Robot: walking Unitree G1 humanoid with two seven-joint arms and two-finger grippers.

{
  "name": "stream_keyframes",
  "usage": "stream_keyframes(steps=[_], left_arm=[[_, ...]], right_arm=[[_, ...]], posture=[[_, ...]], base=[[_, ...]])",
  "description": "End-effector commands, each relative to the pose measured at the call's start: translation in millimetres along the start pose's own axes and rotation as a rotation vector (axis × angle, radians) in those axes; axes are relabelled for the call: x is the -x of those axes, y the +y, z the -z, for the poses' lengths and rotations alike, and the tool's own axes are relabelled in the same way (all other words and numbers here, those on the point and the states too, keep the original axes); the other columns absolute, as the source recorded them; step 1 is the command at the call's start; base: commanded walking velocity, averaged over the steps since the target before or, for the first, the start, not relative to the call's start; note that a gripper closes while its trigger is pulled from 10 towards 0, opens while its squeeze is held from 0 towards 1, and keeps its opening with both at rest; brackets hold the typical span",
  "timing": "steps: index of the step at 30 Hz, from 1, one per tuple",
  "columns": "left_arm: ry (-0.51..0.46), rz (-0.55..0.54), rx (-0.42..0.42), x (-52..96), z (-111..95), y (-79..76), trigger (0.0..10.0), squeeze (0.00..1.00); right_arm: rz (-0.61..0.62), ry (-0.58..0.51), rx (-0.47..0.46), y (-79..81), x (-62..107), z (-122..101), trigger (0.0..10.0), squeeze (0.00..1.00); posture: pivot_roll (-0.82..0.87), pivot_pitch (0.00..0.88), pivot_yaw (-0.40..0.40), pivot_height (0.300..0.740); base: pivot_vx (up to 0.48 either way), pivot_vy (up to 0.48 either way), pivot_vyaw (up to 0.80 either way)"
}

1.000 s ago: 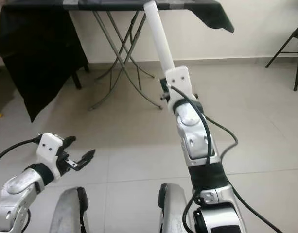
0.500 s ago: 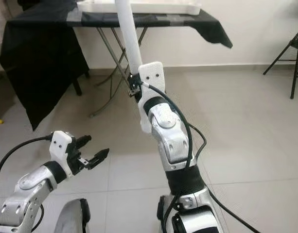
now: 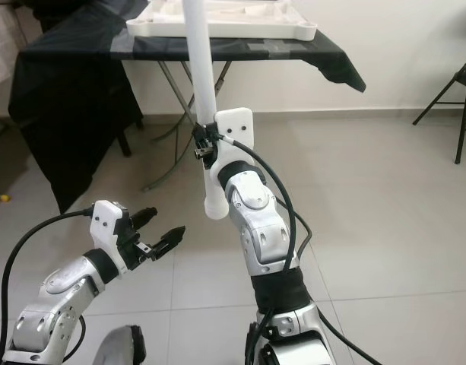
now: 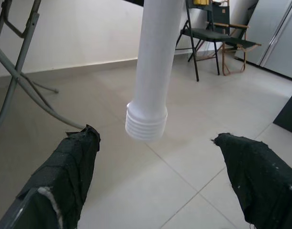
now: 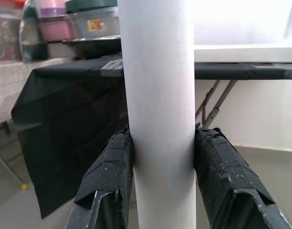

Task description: Building children table

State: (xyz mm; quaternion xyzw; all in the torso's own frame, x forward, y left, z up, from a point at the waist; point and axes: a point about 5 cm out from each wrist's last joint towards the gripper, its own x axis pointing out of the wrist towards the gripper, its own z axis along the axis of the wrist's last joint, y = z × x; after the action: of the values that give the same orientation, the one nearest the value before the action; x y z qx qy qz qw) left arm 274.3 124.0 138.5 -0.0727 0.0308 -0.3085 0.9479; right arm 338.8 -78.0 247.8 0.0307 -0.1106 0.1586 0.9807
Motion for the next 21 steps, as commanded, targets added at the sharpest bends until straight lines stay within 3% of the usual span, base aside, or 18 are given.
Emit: stream_keyframes(steps=[1,21], left_arm=[[0.019,-0.012,0.021,-2.7,4.9,1.7,10.0,0.00],[0.004,-0.010,0.028,-8.4,-0.7,2.1,10.0,0.00]], right_arm=[[-0.015,-0.004,-0.041,4.6,2.3,1.4,0.0,0.00],[-0.049,0.011,-0.121,16.4,4.6,7.9,0.0,0.00]], posture=[[-0.03,0.000,-0.021,0.605],[0.00,0.000,-0.022,0.675]], base=[[0.000,0.000,0.00],[0.000,0.000,0.00]])
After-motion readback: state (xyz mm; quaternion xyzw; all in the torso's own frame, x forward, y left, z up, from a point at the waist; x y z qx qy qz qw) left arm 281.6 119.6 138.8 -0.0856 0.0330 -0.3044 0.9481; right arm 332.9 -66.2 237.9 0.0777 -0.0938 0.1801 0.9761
